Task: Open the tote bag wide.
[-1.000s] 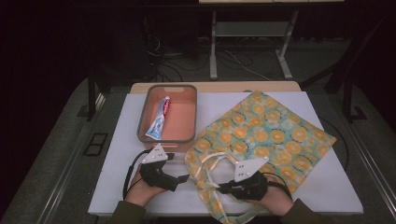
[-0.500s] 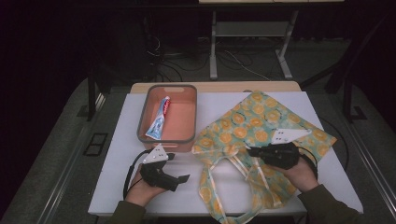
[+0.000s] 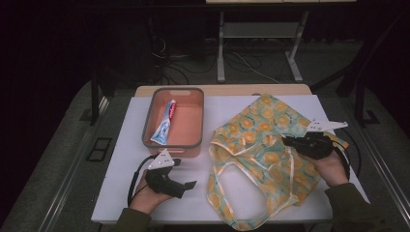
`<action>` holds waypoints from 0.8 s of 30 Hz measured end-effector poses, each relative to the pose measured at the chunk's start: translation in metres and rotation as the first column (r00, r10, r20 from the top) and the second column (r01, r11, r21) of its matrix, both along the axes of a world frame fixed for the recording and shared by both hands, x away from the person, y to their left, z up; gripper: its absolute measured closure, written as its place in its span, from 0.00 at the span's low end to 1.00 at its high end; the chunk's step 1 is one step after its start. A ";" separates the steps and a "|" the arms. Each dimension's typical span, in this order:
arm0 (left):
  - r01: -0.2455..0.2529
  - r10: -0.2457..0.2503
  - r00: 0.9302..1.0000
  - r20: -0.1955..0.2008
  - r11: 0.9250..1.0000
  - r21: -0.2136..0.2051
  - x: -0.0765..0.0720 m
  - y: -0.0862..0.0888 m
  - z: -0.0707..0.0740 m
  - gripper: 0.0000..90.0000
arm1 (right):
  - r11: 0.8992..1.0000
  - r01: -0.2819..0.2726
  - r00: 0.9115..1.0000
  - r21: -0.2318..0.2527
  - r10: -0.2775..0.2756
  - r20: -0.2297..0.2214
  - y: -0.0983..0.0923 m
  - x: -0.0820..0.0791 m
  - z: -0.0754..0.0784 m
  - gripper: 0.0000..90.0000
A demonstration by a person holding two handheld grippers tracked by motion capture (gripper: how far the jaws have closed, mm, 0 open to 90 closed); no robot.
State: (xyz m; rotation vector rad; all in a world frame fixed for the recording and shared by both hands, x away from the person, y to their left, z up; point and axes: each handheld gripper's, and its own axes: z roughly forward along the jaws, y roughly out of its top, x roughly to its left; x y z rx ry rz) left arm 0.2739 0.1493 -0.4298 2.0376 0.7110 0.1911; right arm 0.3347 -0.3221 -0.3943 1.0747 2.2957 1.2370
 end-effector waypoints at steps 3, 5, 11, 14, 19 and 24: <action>0.001 -0.001 1.000 0.001 1.000 0.003 0.000 0.000 0.000 0.02 | 0.999 0.044 0.998 -0.029 -0.045 -0.042 -0.009 0.008 -0.011 0.98; 0.002 -0.002 1.000 0.003 1.000 0.003 0.000 0.000 0.000 0.02 | 0.996 0.057 0.995 -0.070 -0.062 -0.075 -0.010 0.013 -0.020 0.98; 0.005 -0.005 1.000 0.003 1.000 0.005 0.000 0.000 0.000 0.02 | 0.984 0.061 0.981 -0.168 -0.091 -0.174 -0.008 0.022 -0.041 0.94; 0.007 -0.007 1.000 0.004 1.000 0.007 -0.001 -0.001 0.000 0.02 | 0.981 0.055 0.978 -0.186 -0.091 -0.187 -0.006 0.022 -0.044 0.84; 0.006 -0.006 1.000 0.003 1.000 0.006 0.000 -0.001 0.000 0.02 | 0.990 0.084 0.988 -0.110 -0.097 -0.119 -0.008 0.014 -0.022 0.58; 0.009 -0.009 1.000 0.004 1.000 0.008 0.000 -0.001 0.000 0.02 | 0.999 0.020 0.998 -0.043 -0.023 -0.055 0.000 -0.005 0.001 0.54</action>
